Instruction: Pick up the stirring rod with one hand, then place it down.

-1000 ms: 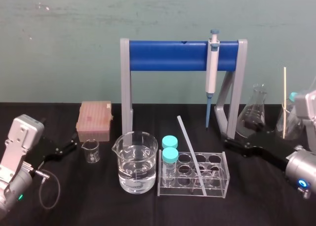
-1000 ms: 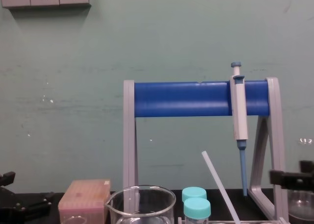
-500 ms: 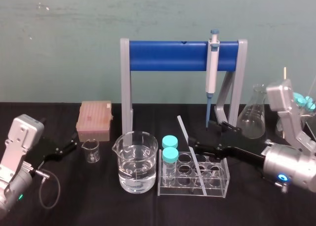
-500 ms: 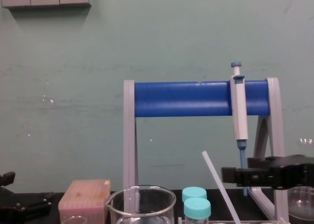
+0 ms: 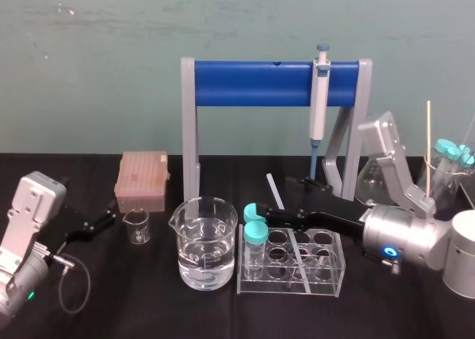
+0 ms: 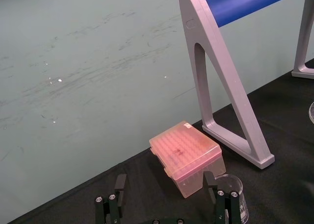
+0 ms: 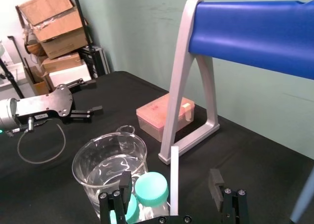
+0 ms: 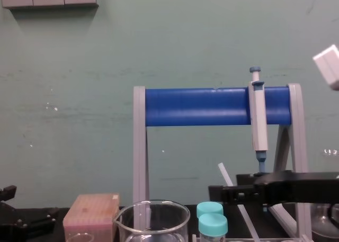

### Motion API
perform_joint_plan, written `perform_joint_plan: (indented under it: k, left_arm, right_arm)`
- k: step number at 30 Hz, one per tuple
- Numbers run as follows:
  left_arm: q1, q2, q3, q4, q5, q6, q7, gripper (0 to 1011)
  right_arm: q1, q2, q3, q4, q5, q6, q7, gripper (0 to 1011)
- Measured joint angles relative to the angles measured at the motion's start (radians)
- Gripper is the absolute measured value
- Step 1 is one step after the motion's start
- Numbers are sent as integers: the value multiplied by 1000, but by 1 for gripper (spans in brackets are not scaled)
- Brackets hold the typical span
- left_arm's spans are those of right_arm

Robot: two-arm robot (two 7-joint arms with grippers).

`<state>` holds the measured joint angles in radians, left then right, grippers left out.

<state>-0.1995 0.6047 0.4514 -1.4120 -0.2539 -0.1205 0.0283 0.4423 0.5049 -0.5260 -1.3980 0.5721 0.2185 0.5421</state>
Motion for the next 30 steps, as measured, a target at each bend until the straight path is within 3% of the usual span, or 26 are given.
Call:
perform_joint_plan:
  k: [9,19,25,30]
  left_arm:
    - [0,0,0,0,0,0,0,1000]
    - [0,0,0,0,0,0,0,1000]
    - [0,0,0,0,0,0,0,1000]
    - [0,0,0,0,0,0,0,1000]
  right_arm:
    - [29,-20,-32,41,-36,-27,15,1003]
    - [28,-19,-28,38,-30,-23,14,1003]
    - [26,-19,-27,37,-27,-20,14,908]
    - [26,-18,-26,36,-25,-19,14,747]
